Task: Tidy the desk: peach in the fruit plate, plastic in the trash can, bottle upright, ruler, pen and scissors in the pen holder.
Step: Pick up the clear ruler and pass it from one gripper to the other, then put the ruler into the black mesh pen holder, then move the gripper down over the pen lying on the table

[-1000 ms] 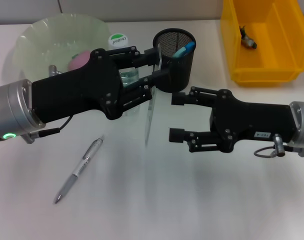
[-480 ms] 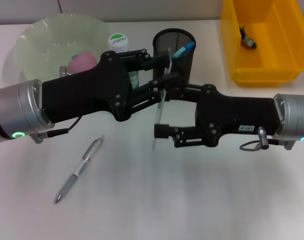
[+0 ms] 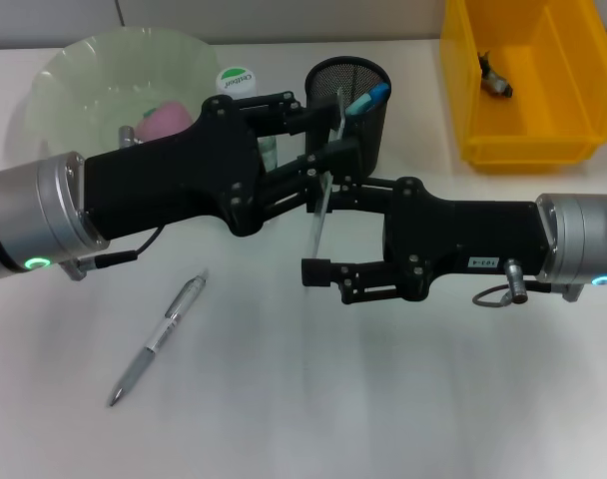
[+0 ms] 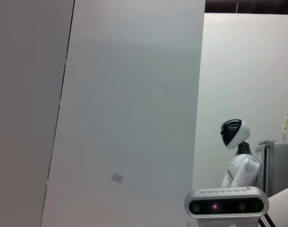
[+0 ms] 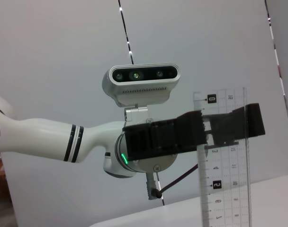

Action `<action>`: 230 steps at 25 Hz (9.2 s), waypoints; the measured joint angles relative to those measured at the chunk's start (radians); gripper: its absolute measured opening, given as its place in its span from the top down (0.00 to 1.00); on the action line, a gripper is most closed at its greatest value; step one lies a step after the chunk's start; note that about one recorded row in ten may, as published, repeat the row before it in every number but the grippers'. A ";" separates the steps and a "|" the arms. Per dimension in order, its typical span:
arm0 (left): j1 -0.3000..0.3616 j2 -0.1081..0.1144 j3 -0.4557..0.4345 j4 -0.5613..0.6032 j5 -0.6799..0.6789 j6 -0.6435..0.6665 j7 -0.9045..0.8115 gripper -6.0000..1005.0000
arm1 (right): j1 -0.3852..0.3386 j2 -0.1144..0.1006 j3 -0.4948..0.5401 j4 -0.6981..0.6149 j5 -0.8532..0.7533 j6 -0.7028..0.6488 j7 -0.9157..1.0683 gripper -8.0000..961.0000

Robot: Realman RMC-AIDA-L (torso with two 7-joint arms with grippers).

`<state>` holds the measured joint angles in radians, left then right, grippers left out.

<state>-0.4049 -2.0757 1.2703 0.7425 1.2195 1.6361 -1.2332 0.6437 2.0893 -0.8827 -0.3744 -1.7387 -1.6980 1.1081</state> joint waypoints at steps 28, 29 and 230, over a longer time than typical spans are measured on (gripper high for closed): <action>0.001 0.000 0.003 -0.013 0.000 -0.007 0.017 0.61 | 0.000 0.001 -0.018 0.000 0.016 0.009 -0.012 0.19; 0.001 0.000 0.003 -0.013 0.000 -0.007 0.017 0.61 | 0.000 0.001 -0.018 0.000 0.016 0.009 -0.012 0.19; 0.039 0.005 -0.017 -0.141 -0.038 0.009 0.141 0.22 | 0.022 0.003 -0.044 0.276 0.662 0.241 -0.514 0.50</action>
<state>-0.3655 -2.0707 1.2534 0.6018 1.1810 1.6449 -1.0923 0.6654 2.0923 -0.9266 -0.0985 -1.0770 -1.4567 0.5945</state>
